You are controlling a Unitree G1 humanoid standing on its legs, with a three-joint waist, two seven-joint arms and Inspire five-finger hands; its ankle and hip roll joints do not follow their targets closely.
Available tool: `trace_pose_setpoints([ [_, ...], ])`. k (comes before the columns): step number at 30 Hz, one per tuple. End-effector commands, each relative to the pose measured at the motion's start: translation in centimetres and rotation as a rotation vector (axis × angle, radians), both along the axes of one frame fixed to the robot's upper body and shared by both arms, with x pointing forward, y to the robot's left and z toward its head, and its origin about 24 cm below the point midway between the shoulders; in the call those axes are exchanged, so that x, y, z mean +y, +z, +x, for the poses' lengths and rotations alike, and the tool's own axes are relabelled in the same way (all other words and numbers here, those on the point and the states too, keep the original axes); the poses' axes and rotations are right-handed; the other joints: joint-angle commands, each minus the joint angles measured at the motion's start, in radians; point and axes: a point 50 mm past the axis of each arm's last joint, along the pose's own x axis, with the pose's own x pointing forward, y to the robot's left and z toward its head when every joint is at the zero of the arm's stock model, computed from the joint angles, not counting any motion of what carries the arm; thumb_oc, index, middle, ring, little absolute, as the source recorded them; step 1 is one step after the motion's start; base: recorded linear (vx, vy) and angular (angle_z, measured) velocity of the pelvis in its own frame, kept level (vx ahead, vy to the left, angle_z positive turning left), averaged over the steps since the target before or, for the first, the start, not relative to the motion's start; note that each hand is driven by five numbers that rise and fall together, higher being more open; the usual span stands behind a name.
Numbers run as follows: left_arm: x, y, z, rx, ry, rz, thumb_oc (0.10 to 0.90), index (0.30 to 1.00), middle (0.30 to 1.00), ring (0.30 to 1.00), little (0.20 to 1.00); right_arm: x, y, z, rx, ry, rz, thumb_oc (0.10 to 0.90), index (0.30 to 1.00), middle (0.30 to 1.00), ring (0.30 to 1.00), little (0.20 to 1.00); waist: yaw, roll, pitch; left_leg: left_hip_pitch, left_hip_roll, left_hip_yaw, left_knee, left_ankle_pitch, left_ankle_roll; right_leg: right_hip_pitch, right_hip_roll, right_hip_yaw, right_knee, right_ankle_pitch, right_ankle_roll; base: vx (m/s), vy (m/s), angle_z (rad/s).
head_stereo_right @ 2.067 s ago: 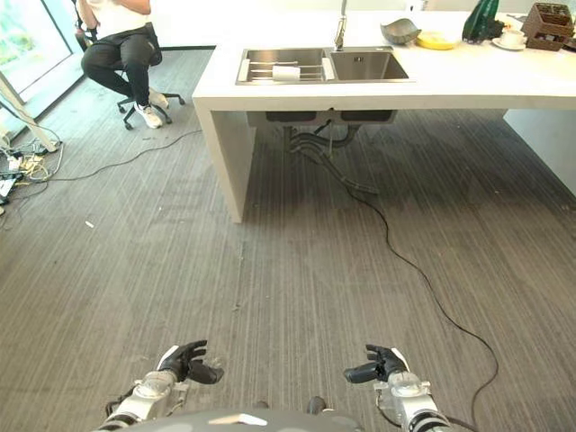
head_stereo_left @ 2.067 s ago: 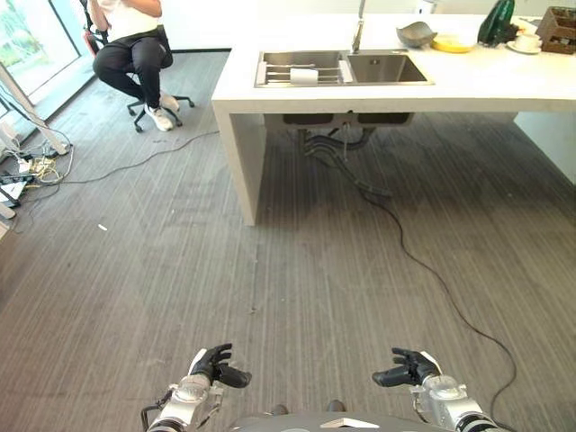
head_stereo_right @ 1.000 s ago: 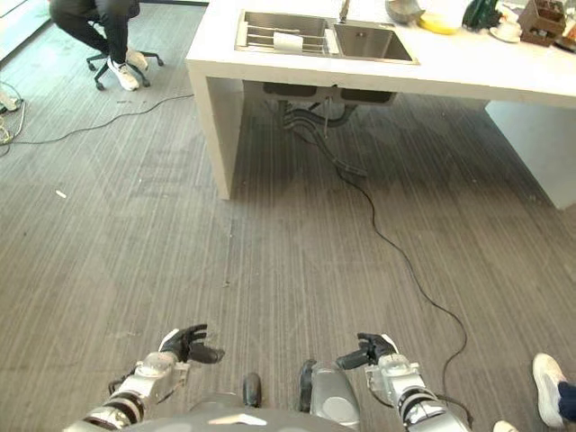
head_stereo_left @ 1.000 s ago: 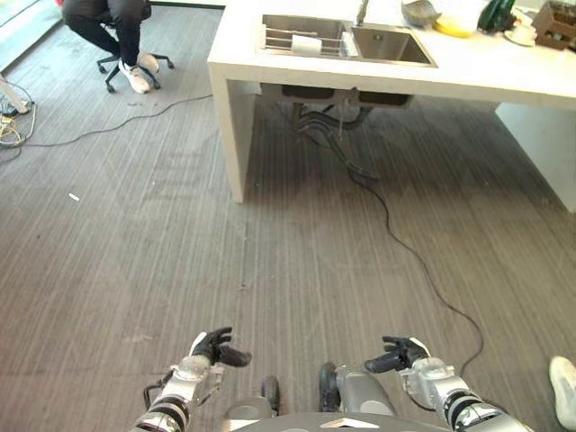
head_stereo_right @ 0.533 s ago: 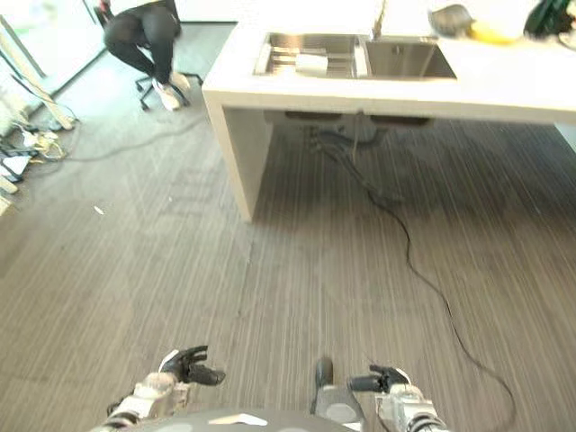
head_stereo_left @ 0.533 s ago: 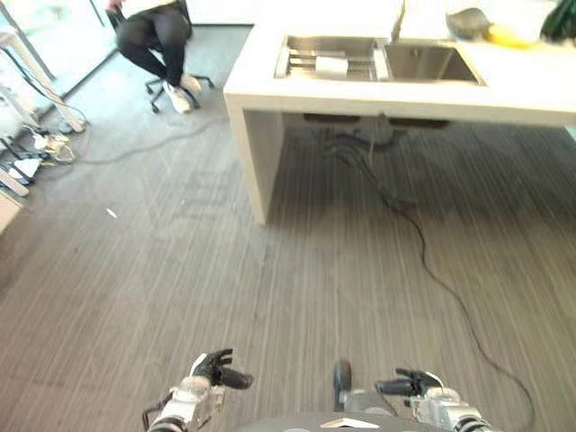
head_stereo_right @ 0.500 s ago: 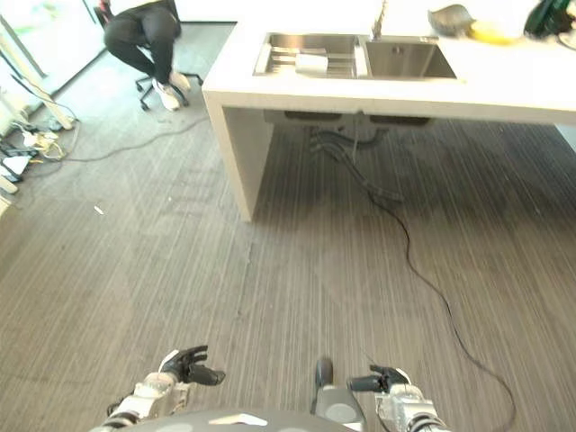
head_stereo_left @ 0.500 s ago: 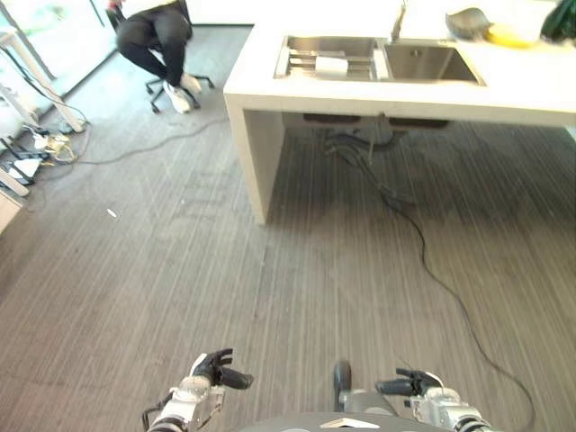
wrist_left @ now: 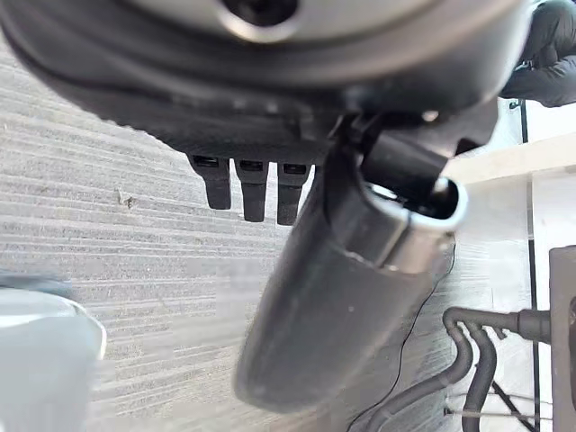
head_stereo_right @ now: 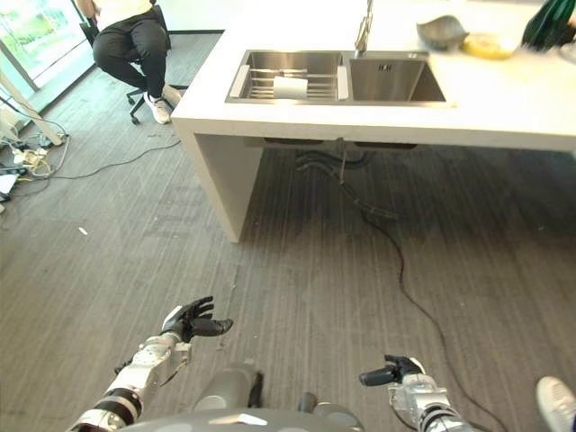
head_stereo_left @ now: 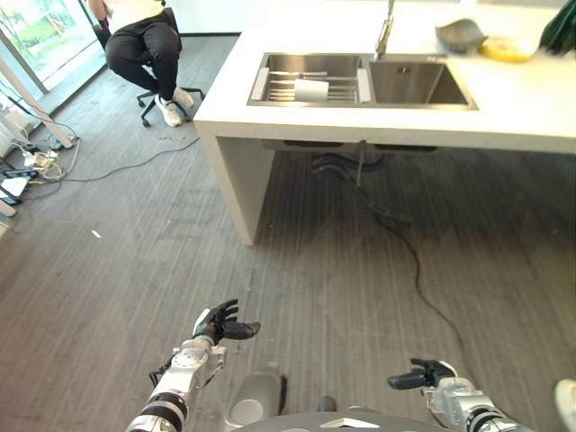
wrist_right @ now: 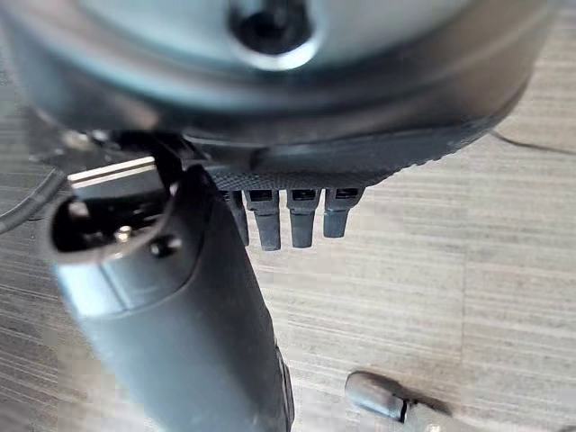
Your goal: Place the dishes in the dishwasher.
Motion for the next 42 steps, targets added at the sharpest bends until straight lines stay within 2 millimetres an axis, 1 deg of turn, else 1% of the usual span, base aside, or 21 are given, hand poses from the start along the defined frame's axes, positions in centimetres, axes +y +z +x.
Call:
trace_pose_setpoints([
  [1,2.8,4.0,2.5,-0.211,0.007,0.054,0.8,0.9,0.9,0.9,0.9,-0.4,0.4,0.6,-0.045,0.006,0.002,0.8,0.9,0.9,0.9,0.9,0.085,-0.022,-0.015,0.038,-0.028,0.058,-0.18,0.144,0.047,0.073,0.0,0.098,0.037,-0.096,0.163,0.39,0.011,-0.41],
  [3,3.0,4.1,2.4,-0.212,0.002,0.061,0.8,0.9,0.9,0.9,0.9,-0.1,0.2,0.4,-0.039,0.01,0.005,0.8,0.9,0.9,0.9,0.9,0.089,-0.03,-0.027,0.058,-0.018,0.073,-0.189,0.139,0.06,0.087,-0.005,0.092,0.038,-0.109,0.169,0.33,0.051,-0.33],
  [5,3.5,4.6,2.4,-0.228,0.006,0.072,0.8,0.9,0.9,0.9,0.9,0.3,-0.2,-0.3,-0.005,0.02,0.013,0.8,0.9,0.9,0.9,0.9,0.104,-0.047,-0.049,0.077,-0.04,0.05,-0.181,0.125,0.079,0.082,-0.024,0.103,0.074,-0.124,0.184,0.36,0.093,-0.5],
  [7,3.9,5.3,2.8,-0.254,-0.002,0.085,0.8,0.9,0.9,0.9,0.9,0.3,-0.6,-1.2,0.023,-0.001,0.025,0.8,0.9,0.9,0.9,0.9,0.103,-0.059,-0.068,0.115,-0.033,0.066,-0.199,0.098,0.098,0.061,-0.042,0.089,0.193,-0.117,0.215,0.3,0.102,-0.34],
  [8,4.3,5.7,2.8,-0.269,0.008,0.093,0.8,0.9,0.9,0.9,0.9,0.2,-0.6,-1.2,0.03,0.003,0.023,0.8,0.9,0.9,0.9,0.9,0.1,-0.058,-0.068,0.139,-0.036,0.073,-0.196,0.077,0.112,0.03,-0.061,0.069,0.299,-0.08,0.247,0.22,0.133,-0.13],
  [9,4.4,6.3,3.2,-0.294,-0.003,0.103,0.8,0.9,0.9,0.9,0.9,0.1,-0.5,-1.0,0.031,0.002,0.022,0.8,0.9,0.9,0.9,0.9,0.094,-0.048,-0.064,0.157,-0.031,0.069,-0.194,0.061,0.123,-0.028,-0.072,0.064,0.425,-0.016,0.278,0.22,0.195,-0.05],
  [10,4.9,7.6,3.8,-0.347,0.003,0.124,0.8,0.9,0.9,0.9,0.9,-0.1,-0.3,-0.6,0.017,-0.006,0.025,0.8,0.9,0.9,0.9,0.9,0.068,-0.018,-0.044,0.198,-0.016,0.055,-0.191,0.035,0.142,-0.107,-0.083,0.052,0.609,0.059,0.302,0.13,0.143,-0.05],
  [11,4.9,7.6,3.8,-0.347,0.004,0.123,0.8,0.9,0.9,0.9,0.9,-0.1,-0.3,-0.5,0.016,-0.005,0.024,0.8,0.9,0.9,0.9,0.9,0.067,-0.019,-0.042,0.198,-0.018,0.055,-0.189,0.034,0.142,-0.11,-0.085,0.052,0.616,0.055,0.302,0.11,0.147,0.05],
  [13,5.4,9.0,4.3,-0.409,0.018,0.143,0.8,0.9,0.9,0.9,0.9,-0.3,-0.2,-0.3,0.004,-0.025,0.023,0.8,0.9,0.9,0.9,0.9,0.05,0.016,-0.025,0.243,0.003,0.048,-0.193,0.012,0.158,-0.18,-0.103,0.013,0.756,0.069,0.302,0.14,0.085,0.24],
  [15,5.6,9.8,4.6,-0.447,0.036,0.143,0.8,0.9,0.9,0.9,0.9,-0.4,-0.2,-0.7,0.009,-0.042,0.026,0.8,0.9,0.9,0.9,0.9,0.043,0.023,-0.023,0.27,0.005,0.04,-0.204,0.004,0.161,-0.205,-0.122,-0.007,0.759,0.062,0.294,0.19,0.014,0.11],
  [18,6.8,13.6,5.4,-0.617,0.079,0.164,0.8,0.9,0.9,0.9,0.9,-1.1,-0.1,-1.3,0.01,-0.068,0.017,0.8,0.9,0.9,0.9,0.9,0.031,0.016,-0.022,0.339,0.008,0.001,-0.232,-0.028,0.138,-0.252,-0.192,-0.037,0.513,-0.014,0.258,0.27,-0.138,0.16],
  [20,7.2,14.6,5.5,-0.654,0.085,0.185,0.8,0.9,0.9,0.9,0.9,-1.2,-0.1,-1.2,0.01,-0.066,0.017,0.8,0.9,0.9,0.9,0.9,0.026,0.005,-0.017,0.357,0.012,-0.014,-0.24,-0.045,0.121,-0.262,-0.211,-0.014,0.371,-0.006,0.262,0.19,-0.175,0.3],
  [21,7.2,14.6,5.5,-0.654,0.085,0.186,0.8,0.9,0.9,0.9,0.9,-1.1,-0.1,-1.2,0.01,-0.066,0.018,0.8,0.9,0.9,0.9,0.9,0.027,0.006,-0.016,0.361,0.015,-0.014,-0.241,-0.048,0.121,-0.257,-0.208,-0.014,0.366,-0.006,0.262,0.26,-0.24,0.32],
  [22,7.9,15.2,5.7,-0.674,0.105,0.228,0.8,0.9,0.9,0.9,0.9,-1.2,-0.2,-1.5,0.017,-0.072,0.021,0.8,0.9,0.9,0.9,0.9,0.011,0.002,-0.013,0.401,0.02,-0.05,-0.258,-0.072,0.099,-0.32,-0.239,0.047,0.255,0.067,0.283,0.29,-0.216,0.34],
  [24,8.6,15.6,5.9,-0.681,0.126,0.274,0.8,0.9,0.9,0.9,0.9,-1.0,-0.5,-2.1,0.043,-0.066,0.036,0.8,0.9,0.9,0.9,0.9,-0.006,-0.002,-0.016,0.46,0.035,-0.066,-0.288,-0.097,0.079,-0.324,-0.249,0.077,0.183,0.141,0.311,0.35,-0.27,0.39],
  [27,8.6,16.3,5.9,-0.713,0.127,0.279,0.8,0.9,0.9,0.9,0.9,-0.6,-0.7,-2.6,0.06,-0.053,0.044,0.8,0.9,0.9,0.9,0.9,-0.013,-0.011,-0.033,0.477,0.045,-0.076,-0.3,-0.106,0.066,-0.285,-0.257,0.058,0.151,0.142,0.313,0.22,-0.222,0.26],
  [32,8.0,17.5,6.0,-0.773,0.109,0.291,0.8,0.9,0.9,0.9,0.9,-0.6,-1.2,-4.3,0.122,-0.034,0.031,0.8,0.9,0.9,0.9,0.9,-0.017,-0.008,-0.071,0.478,0.126,-0.136,-0.276,-0.108,0.018,-0.261,-0.2,0.03,0.181,0.076,0.286,0.2,-0.314,0.43],
  [33,7.6,18.1,6.3,-0.804,0.095,0.29,0.8,0.9,0.9,0.9,0.9,-0.7,-1.2,-4.6,0.128,-0.026,0.025,0.8,0.9,0.9,0.9,0.9,-0.019,-0.006,-0.074,0.463,0.152,-0.162,-0.247,-0.089,0.006,-0.251,-0.172,0.022,0.19,0.041,0.265,0.14,-0.316,0.3],
  [37,6.7,19.7,6.8,-0.873,0.069,0.296,0.8,0.9,0.9,0.9,0.9,-0.9,-1.0,-4.4,0.114,-0.017,0.009,0.8,0.9,0.9,0.9,0.9,-0.02,-0.007,-0.068,0.412,0.169,-0.186,-0.136,-0.033,-0.014,-0.218,-0.144,-0.003,0.19,0.002,0.236,0.09,-0.263,0.28],
  [40,6.1,20.7,7.2,-0.925,0.065,0.3,0.8,0.9,0.9,0.9,0.9,-1.1,-0.9,-4.3,0.093,-0.022,0.001,0.8,0.9,0.9,0.9,0.9,-0.017,-0.021,-0.05,0.356,0.155,-0.168,-0.024,0.007,-0.009,-0.183,-0.143,-0.017,0.176,-0.005,0.221,0.05,-0.19,0.25],
  [42,4.6,22.4,7.8,-1.009,0.029,0.327,0.8,0.9,0.9,0.9,0.9,-1.4,-0.8,-4.5,0.081,-0.045,-0.01,0.8,0.9,0.9,0.9,0.9,-0.016,-0.031,-0.036,0.308,0.166,-0.097,-0.011,0.026,-0.009,-0.139,-0.146,-0.044,0.148,-0.02,0.212,0.06,-0.148,0.23],
])
